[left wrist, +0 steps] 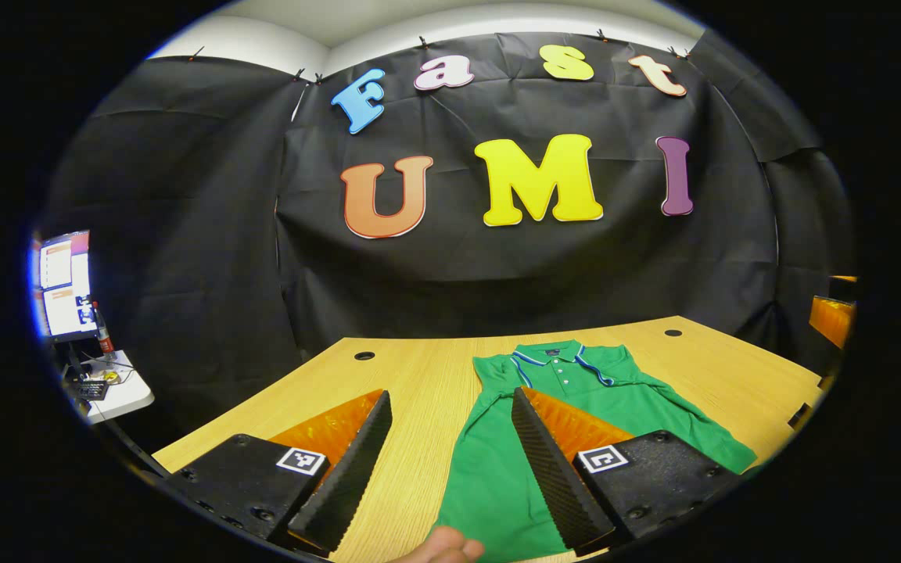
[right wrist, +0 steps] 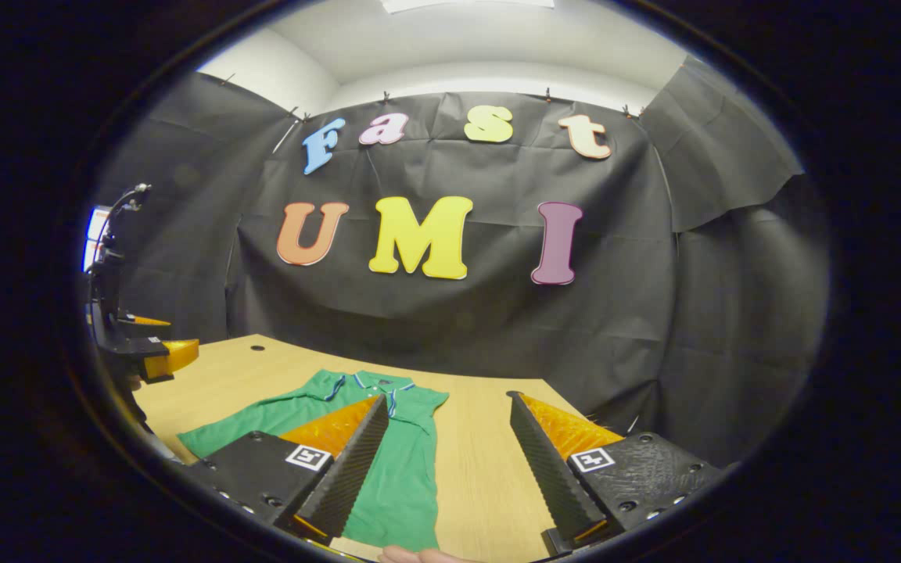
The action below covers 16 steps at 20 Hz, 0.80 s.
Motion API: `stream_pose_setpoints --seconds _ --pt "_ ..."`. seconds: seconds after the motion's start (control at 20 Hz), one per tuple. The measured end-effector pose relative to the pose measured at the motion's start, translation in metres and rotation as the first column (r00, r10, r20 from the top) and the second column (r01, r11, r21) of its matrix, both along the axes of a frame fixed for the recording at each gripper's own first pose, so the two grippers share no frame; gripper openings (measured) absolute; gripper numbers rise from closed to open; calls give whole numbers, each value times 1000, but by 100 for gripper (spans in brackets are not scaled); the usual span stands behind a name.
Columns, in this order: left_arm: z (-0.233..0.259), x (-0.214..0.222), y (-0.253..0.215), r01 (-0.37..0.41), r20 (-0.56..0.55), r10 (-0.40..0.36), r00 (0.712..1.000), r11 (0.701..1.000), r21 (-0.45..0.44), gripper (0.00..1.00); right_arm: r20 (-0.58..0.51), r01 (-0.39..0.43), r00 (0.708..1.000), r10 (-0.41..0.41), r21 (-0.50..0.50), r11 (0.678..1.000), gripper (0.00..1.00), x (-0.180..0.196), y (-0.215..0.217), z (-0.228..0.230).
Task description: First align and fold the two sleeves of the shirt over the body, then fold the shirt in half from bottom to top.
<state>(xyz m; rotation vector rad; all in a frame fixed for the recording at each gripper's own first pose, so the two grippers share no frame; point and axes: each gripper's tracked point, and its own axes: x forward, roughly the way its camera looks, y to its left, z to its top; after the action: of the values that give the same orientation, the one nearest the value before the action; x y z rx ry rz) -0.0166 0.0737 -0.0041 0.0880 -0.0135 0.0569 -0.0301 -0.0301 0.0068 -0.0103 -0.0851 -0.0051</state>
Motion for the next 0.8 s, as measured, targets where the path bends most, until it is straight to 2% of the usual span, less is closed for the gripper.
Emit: stream_pose_setpoints --seconds 0.15,0.3,0.45,0.8 --pt "-10 0 4 -7 -10 7 1000 1000 3 100 -18 -12 1000 12 13 1000 96 4 3 -6" --pt "-38 5 8 -16 -69 13 998 999 -43 100 -39 -44 998 44 16 999 96 7 10 -21" --pt "-73 9 9 -8 -145 -2 989 997 -72 100 -101 -41 994 40 -3 999 95 10 11 -56" --pt "-142 -6 4 24 -242 -33 970 999 -41 100 -288 -89 955 66 -68 994 96 4 31 -155"
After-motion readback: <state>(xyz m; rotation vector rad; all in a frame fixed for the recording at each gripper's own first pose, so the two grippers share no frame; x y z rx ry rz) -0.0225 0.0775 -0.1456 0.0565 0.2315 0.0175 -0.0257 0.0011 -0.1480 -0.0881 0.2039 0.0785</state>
